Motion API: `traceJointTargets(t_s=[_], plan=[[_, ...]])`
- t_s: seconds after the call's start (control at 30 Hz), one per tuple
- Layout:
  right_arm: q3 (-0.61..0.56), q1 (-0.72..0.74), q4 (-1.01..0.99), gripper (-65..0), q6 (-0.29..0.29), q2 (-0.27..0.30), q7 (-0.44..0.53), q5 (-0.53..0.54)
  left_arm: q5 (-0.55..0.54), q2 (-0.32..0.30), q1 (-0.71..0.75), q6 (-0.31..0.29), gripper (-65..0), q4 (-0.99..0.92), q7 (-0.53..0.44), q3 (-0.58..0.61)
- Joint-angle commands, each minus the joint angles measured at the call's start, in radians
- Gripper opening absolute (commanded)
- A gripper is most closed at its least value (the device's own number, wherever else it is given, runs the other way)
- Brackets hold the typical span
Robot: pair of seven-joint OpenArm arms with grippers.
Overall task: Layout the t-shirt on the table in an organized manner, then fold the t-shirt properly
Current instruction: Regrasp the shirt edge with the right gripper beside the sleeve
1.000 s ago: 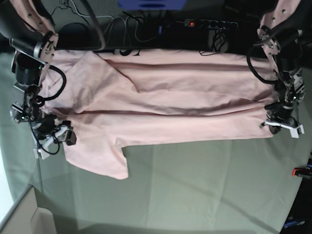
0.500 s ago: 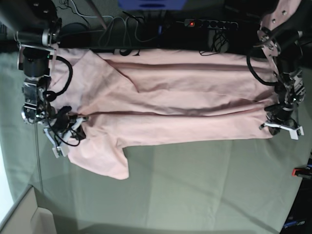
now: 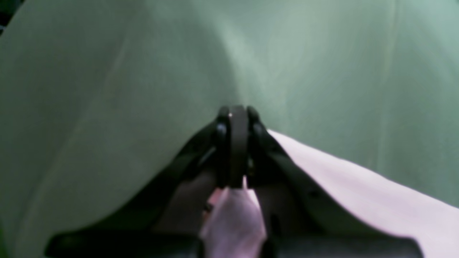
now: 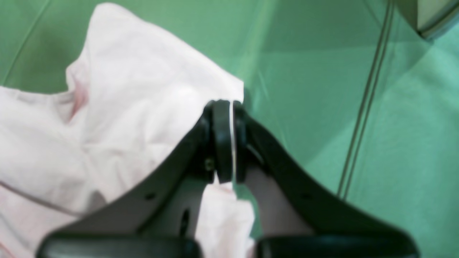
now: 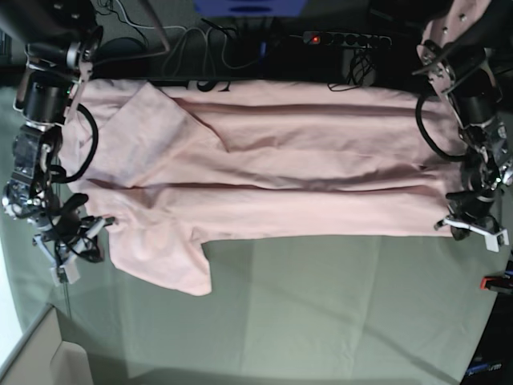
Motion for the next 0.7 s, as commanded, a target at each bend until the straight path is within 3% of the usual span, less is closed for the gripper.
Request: traceJointTargets(t_s=[0.0, 0.1, 0.33, 0.43, 0.67], plan=[[-0.002, 0.021, 0.01, -65.0, 0.007, 0.01, 0.022, 0.012, -0.013, -0.013, -0.018, -0.004, -64.9, 0.011, -0.016, 0.0], [-0.019, 0.029, -0.079, -62.2, 0.007, 0.016, 0.022, 0.011, -0.016, -0.011, -0.017, -0.004, -64.9, 0.01, -0.016, 0.0], [-0.027, 0.053, -0.228, -32.7, 0.007, 0.03, 0.031, 0.011, -0.024, -0.008, 0.005, -0.004, -64.9, 0.01, -0.019, 0.004], [-0.027, 0.05, -0.229, -25.2, 0.007, 0.031, 0.031, 0.011, -0.024, -0.008, 0.012, -0.004, -64.9, 0.01, -0.019, 0.001], [-0.033, 0.05, -0.264, -22.8, 0.007, 0.031, 0.031, 0.011, -0.024, -0.008, 0.023, -0.004, -64.9, 0.01, -0.021, 0.0]])
